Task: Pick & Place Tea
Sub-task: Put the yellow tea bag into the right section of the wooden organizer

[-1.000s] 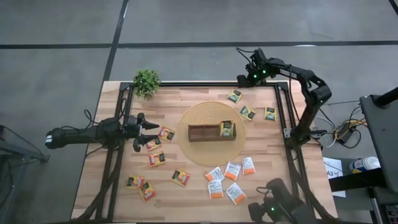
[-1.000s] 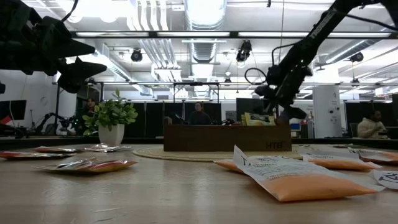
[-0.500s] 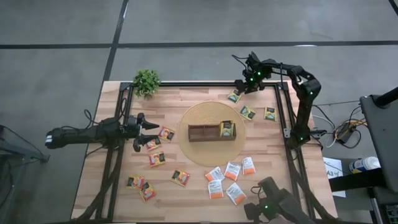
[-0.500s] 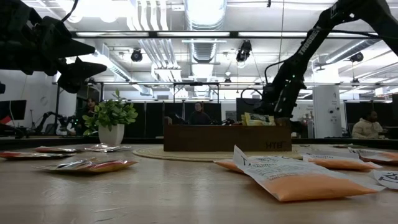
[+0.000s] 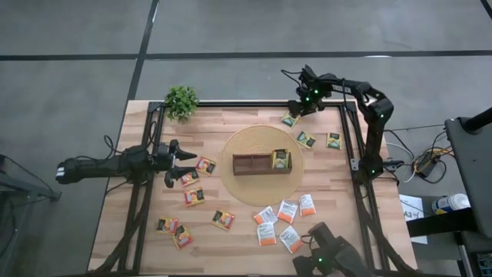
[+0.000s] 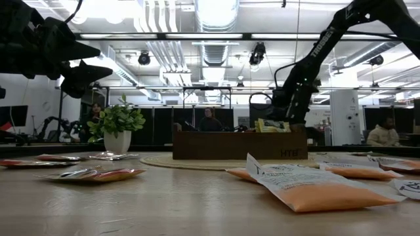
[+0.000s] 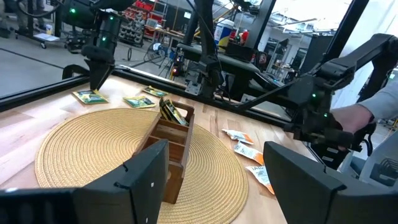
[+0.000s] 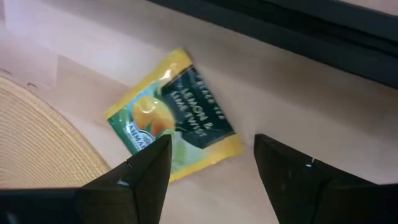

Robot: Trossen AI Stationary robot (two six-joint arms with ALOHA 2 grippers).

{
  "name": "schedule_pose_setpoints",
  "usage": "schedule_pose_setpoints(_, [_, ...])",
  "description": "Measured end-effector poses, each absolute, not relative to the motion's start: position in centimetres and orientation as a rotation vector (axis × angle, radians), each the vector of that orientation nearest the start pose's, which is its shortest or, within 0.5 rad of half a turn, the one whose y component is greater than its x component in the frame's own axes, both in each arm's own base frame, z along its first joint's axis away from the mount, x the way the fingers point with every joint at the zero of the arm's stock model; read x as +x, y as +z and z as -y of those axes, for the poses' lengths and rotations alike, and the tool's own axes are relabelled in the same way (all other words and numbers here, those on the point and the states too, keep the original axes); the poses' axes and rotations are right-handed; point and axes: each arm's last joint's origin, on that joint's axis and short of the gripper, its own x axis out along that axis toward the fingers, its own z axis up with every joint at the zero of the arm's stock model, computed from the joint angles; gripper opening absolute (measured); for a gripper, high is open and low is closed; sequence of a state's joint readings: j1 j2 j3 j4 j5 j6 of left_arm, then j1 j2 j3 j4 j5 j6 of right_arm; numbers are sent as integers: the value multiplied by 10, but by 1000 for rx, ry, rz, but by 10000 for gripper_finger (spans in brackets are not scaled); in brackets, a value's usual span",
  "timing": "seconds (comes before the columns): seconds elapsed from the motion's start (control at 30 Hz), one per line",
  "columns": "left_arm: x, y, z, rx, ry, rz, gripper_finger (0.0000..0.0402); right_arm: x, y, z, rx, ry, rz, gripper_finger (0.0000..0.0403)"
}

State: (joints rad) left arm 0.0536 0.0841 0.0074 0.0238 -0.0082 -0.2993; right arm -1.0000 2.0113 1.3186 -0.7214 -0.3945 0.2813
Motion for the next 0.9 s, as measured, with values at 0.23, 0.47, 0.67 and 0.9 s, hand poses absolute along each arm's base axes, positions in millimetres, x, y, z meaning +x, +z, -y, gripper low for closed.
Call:
schedule_pose_setpoints(0.23, [102, 161, -6, -300, 70, -44, 257, 224, 138, 302, 1110, -668, -1066, 226])
schedule_pose_setpoints(0.47, [102, 161, -6, -300, 70, -44, 257, 225, 138, 301, 1091, -688, -1075, 194])
schedule_pose_setpoints(0.67, [102, 162, -6, -300, 69, -43, 257, 224, 136, 301, 1004, -702, -1125, 106])
schedule_pose_setpoints(0.9, [102, 161, -6, -300, 70, -44, 257, 222, 136, 300, 947, -690, -1160, 13])
